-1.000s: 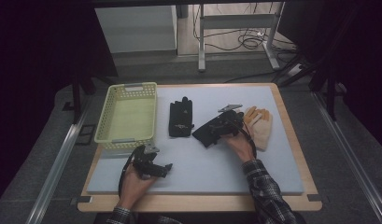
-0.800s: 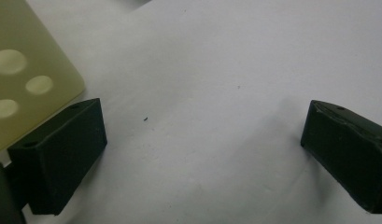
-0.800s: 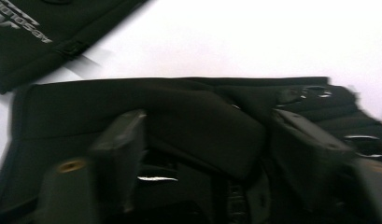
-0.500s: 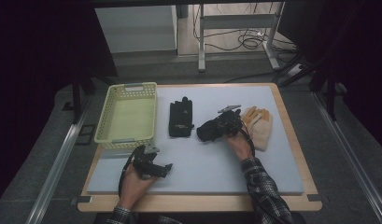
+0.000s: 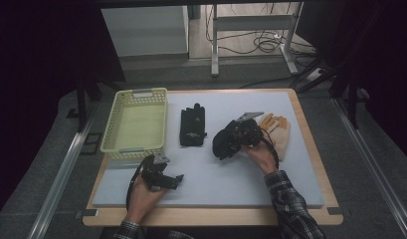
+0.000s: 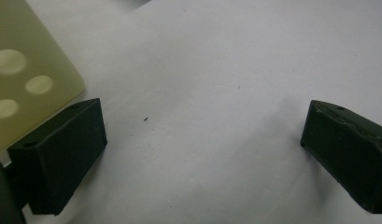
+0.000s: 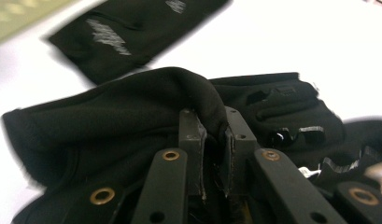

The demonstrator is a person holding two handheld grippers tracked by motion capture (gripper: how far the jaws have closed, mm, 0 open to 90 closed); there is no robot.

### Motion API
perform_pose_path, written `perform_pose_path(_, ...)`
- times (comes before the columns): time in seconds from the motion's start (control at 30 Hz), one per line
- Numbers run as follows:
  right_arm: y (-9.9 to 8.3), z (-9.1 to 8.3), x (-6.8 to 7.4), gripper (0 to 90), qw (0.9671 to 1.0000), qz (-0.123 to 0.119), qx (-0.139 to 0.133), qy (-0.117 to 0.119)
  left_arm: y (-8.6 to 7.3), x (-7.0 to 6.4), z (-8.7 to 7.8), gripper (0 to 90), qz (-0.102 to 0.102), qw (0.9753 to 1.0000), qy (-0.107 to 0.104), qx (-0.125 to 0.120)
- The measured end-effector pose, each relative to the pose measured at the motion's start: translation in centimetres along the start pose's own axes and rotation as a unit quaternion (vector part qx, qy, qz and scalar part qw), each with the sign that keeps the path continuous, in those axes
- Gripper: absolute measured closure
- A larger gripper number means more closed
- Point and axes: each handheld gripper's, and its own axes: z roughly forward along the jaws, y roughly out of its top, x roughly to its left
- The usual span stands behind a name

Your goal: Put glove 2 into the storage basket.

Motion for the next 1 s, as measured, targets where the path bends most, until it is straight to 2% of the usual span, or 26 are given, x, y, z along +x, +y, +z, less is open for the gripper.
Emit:
perform_pose_path(0.1, 0.2, -1.4, 1.3, 79.1, 0.9994, -0.025, -0.007, 0.023, 0.0, 0.0, 0.0, 0.4, 0.0, 1.0, 0.0, 0.0)
perform_pose_path(0.2, 0.3, -2.6, 3.0, 79.2, 0.9973, -0.054, -0.007, 0.049, 0.0, 0.0, 0.0, 0.4, -0.001, 1.0, 0.0, -0.002)
perform_pose_path(0.23, 0.3, -2.6, 3.0, 79.2, 0.9973, -0.054, -0.007, 0.049, 0.0, 0.0, 0.0, 0.4, -0.001, 1.0, 0.0, -0.002)
perform_pose_path(0.27, 0.1, -3.0, 3.9, 79.1, 0.9958, -0.064, -0.005, 0.065, 0.0, 0.0, 0.0, 0.4, -0.002, 1.0, 0.001, -0.003)
perform_pose_path(0.33, 0.0, -3.1, 4.3, 79.1, 0.9949, -0.068, -0.003, 0.074, 0.0, 0.0, 0.0, 0.4, -0.002, 1.0, 0.001, -0.003)
perform_pose_path(0.4, -0.8, -2.7, 5.6, 78.9, 0.9919, -0.085, 0.007, 0.094, 0.0, 0.0, 0.0, 0.3, -0.002, 1.0, 0.0, -0.003)
perform_pose_path(0.43, -0.8, -2.7, 5.6, 78.9, 0.9919, -0.085, 0.007, 0.094, 0.0, 0.0, 0.0, 0.3, -0.001, 1.0, 0.0, -0.002)
perform_pose_path(0.47, -1.7, -1.9, 6.5, 77.5, 0.9899, -0.089, 0.014, 0.11, 0.0, 0.0, 0.0, 0.4, 0.0, 1.0, 0.001, -0.001)
perform_pose_path(0.53, -2.5, -1.0, 7.1, 67.9, 0.9887, -0.087, 0.023, 0.12, 0.0, 0.0, 0.0, 0.4, 0.0, 1.0, 0.0, -0.001)
perform_pose_path(0.57, -2.5, -1.0, 7.1, 67.9, 0.9887, -0.087, 0.023, 0.12, 0.0, 0.0, 0.0, 0.4, 0.0, 1.0, 0.0, -0.001)
perform_pose_path(0.63, -3.0, -0.6, 7.4, 52.4, 0.9884, -0.088, 0.027, 0.12, 0.0, 0.0, 0.0, 0.4, 0.0, 1.0, 0.001, -0.001)
perform_pose_path(0.67, -3.2, -1.1, 7.1, 45.0, 0.9899, -0.083, 0.017, 0.114, 0.0, 0.0, 0.0, 0.4, 0.0, 1.0, 0.0, -0.001)
perform_pose_path(0.73, -3.2, -2.1, 6.2, 44.0, 0.9922, -0.065, 0.004, 0.106, 0.0, 0.0, 0.0, 0.4, 0.001, 1.0, 0.0, 0.0)
perform_pose_path(0.77, -3.2, -2.1, 6.2, 44.0, 0.9922, -0.065, 0.004, 0.106, 0.0, 0.0, 0.0, 0.4, 0.002, 1.0, 0.001, 0.0)
perform_pose_path(0.83, -3.4, -3.0, 5.3, 51.0, 0.9947, -0.049, 0.0, 0.09, 0.0, 0.0, 0.0, 0.4, 0.002, 1.0, 0.0, 0.0)
perform_pose_path(0.93, -4.6, -3.9, 3.9, 71.3, 0.9977, -0.027, 0.008, 0.061, 0.0, 0.0, 0.0, 0.4, 0.0, 1.0, 0.0, 0.0)
perform_pose_path(0.97, -5.9, -3.9, 3.2, 80.5, 0.9985, -0.009, 0.013, 0.052, 0.0, 0.0, 0.0, 0.4, 0.0, 1.0, 0.0, 0.0)
perform_pose_path(1.0, -6.3, -3.9, 3.0, 83.4, 0.9986, -0.005, 0.015, 0.05, 0.0, 0.0, 0.0, 0.4, -0.001, 1.0, 0.0, -0.001)
